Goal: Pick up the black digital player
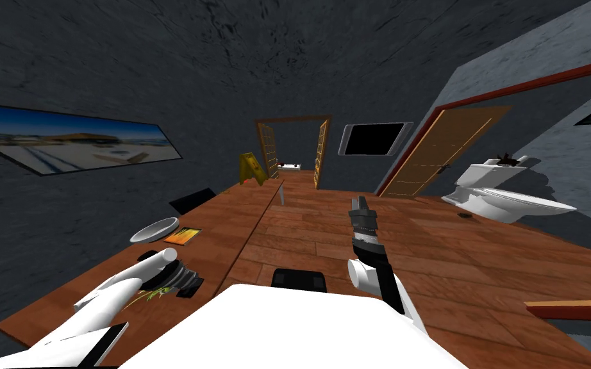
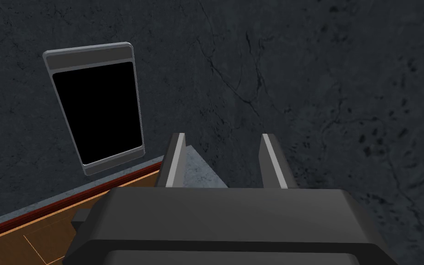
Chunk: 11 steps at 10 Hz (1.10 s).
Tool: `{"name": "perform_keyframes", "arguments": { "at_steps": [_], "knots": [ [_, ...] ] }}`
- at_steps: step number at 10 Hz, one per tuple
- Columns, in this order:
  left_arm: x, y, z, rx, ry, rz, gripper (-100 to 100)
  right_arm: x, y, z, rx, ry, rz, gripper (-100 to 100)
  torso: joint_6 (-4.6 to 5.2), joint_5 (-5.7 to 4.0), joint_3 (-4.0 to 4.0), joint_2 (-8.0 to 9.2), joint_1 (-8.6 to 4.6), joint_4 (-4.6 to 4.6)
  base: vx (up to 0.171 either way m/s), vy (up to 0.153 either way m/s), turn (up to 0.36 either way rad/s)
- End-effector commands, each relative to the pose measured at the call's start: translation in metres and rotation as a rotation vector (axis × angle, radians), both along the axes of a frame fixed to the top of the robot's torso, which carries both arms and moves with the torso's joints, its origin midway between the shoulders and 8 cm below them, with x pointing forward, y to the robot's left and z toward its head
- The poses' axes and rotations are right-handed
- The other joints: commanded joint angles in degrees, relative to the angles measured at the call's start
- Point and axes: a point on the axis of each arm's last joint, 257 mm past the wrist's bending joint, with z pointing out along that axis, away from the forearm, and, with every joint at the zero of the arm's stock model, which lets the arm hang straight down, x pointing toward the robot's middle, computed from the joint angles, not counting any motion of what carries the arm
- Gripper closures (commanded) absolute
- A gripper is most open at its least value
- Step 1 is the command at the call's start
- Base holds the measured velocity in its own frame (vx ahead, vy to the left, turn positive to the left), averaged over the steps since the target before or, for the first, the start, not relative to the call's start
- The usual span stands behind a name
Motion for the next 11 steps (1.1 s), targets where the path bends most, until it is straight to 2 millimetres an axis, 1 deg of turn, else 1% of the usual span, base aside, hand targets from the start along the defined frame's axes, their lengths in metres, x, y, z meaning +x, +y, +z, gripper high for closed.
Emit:
{"name": "perform_keyframes", "arguments": {
  "at_steps": [1, 2, 3, 4, 5, 6, 8, 9, 11],
  "knots": [
    [-0.013, 0.003, -0.003, -0.007, 0.018, 0.032, -100, 0.000, 0.000, 0.000, 0.000, 0.000, 0.000, 0, 0.00, 0.00, 0.00, 0.00, 0.00, 0.00, -0.046, -0.011, -0.017],
    [0.001, 0.018, 0.007, 0.020, -0.028, 0.047, -100, 0.000, 0.000, 0.000, 0.000, 0.000, 0.000, 0, -0.05, 0.02, -0.05, -0.10, 0.10, -0.02, -0.082, -0.022, -0.293],
    [-0.013, 0.018, 0.002, 0.010, -0.005, 0.076, -100, 0.000, 0.000, 0.000, 0.000, 0.000, 0.000, 0, 0.07, 0.01, -0.04, -0.06, 0.08, -0.01, -0.100, -0.020, -0.275],
    [-0.024, 0.017, -0.002, 0.002, 0.013, 0.098, -100, 0.000, 0.000, 0.000, 0.000, 0.000, 0.000, 0, 0.00, 0.02, 0.00, 0.01, 0.08, 0.00, -0.054, -0.022, -0.032],
    [-0.018, 0.032, 0.005, 0.025, -0.020, 0.131, -100, 0.000, 0.000, 0.000, 0.000, 0.000, 0.000, 0, -0.06, 0.03, -0.04, -0.08, 0.10, -0.02, -0.105, -0.056, -0.398],
    [-0.036, 0.031, 0.000, 0.014, 0.009, 0.168, -100, 0.000, 0.000, 0.000, 0.000, 0.000, 0.000, 0, 0.09, 0.00, 0.00, 0.01, -0.02, 0.00, -0.096, -0.053, -0.234],
    [-0.034, 0.030, 0.000, 0.015, 0.005, 0.161, -100, 0.000, 0.000, 0.000, 0.000, 0.000, 0.000, 0, -0.07, 0.02, -0.05, -0.11, 0.08, -0.02, -0.023, -0.018, 0.036],
    [-0.035, 0.030, 0.000, 0.015, 0.006, 0.163, 100, 0.000, 0.000, 0.000, 0.000, 0.000, 0.000, 0, -0.04, 0.03, -0.12, -0.22, 0.15, -0.04, 0.000, 0.000, 0.000],
    [-0.035, 0.031, 0.000, 0.015, 0.006, 0.162, 100, 0.000, 0.000, 0.000, 0.000, 0.000, 0.000, 0, -0.04, 0.06, -0.18, -0.31, 0.19, -0.07, 0.000, 0.000, 0.000]
  ]
}}
